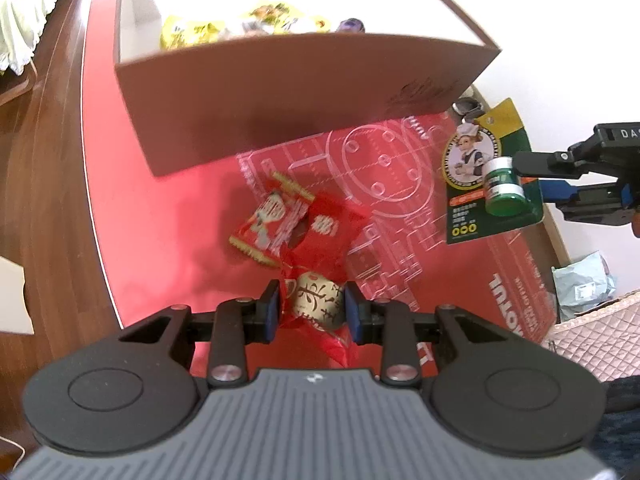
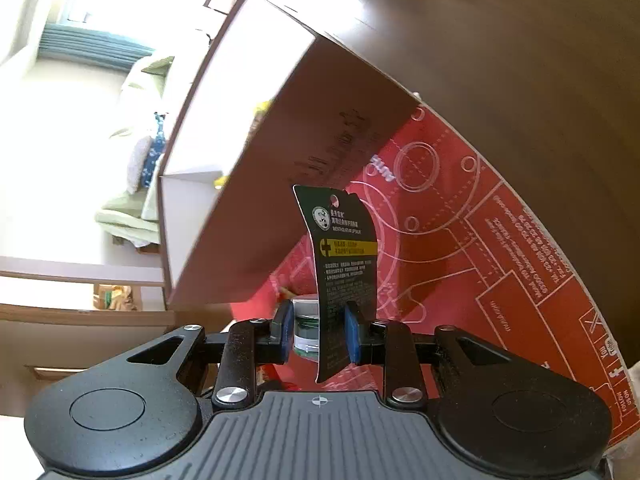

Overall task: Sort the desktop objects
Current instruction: 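Grasp the red-and-gold candy packet with left tool while right tool lifts the green card, then carry the candy packet with left tool while right tool carries the green card over the box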

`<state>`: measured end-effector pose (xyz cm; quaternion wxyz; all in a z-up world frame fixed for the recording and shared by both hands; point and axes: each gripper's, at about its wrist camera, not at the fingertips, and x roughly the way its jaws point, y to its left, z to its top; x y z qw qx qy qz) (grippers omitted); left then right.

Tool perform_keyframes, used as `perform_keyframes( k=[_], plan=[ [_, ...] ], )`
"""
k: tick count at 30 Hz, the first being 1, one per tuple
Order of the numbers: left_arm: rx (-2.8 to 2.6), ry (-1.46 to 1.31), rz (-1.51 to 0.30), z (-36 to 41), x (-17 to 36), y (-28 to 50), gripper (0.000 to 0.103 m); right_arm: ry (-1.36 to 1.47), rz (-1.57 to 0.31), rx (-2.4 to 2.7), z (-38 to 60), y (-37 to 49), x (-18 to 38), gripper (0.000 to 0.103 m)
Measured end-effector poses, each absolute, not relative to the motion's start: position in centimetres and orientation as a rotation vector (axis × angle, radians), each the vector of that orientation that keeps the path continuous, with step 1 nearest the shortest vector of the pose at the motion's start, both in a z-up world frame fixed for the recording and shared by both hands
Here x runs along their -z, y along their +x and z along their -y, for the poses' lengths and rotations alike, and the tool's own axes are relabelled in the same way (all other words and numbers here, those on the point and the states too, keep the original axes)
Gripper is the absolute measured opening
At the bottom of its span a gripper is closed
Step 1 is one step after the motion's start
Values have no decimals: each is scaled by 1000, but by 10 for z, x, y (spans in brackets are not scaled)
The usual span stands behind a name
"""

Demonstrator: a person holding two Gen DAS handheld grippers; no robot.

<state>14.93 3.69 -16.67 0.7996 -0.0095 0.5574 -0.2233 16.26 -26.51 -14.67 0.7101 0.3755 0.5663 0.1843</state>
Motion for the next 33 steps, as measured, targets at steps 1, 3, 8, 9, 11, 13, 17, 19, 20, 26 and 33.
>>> perform_keyframes(
  k=[1, 3, 8, 9, 11, 13, 17, 19, 20, 26, 33],
  plan=[
    [484, -18, -1190, -36, 163, 150, 28, 836, -1251, -414, 265, 163, 144, 25],
    [492, -9, -1178, -35, 156, 151, 28, 837, -1241, -422, 265, 164, 139, 25],
    [505, 12, -1142, -31, 136, 156, 28, 845, -1211, -441, 269, 167, 127, 25],
    [507, 16, -1133, -31, 132, 158, 28, 848, -1203, -447, 270, 167, 125, 25],
    [513, 23, -1114, -30, 124, 160, 28, 853, -1187, -459, 270, 169, 120, 25],
    [519, 31, -1096, -28, 116, 163, 28, 861, -1170, -473, 271, 171, 114, 25],
    [529, 42, -1059, -26, 102, 172, 28, 876, -1137, -492, 271, 177, 104, 25],
    [534, 49, -1036, -25, 94, 177, 28, 887, -1121, -503, 271, 181, 98, 25],
    [536, 53, -1025, -24, 90, 179, 28, 892, -1112, -509, 271, 183, 95, 25],
    [542, 82, -960, -22, 68, 197, 28, 911, -1063, -545, 272, 197, 73, 25],
    [535, 109, -886, -23, 46, 226, 28, 922, -1009, -574, 264, 226, 63, 25]
  ],
)
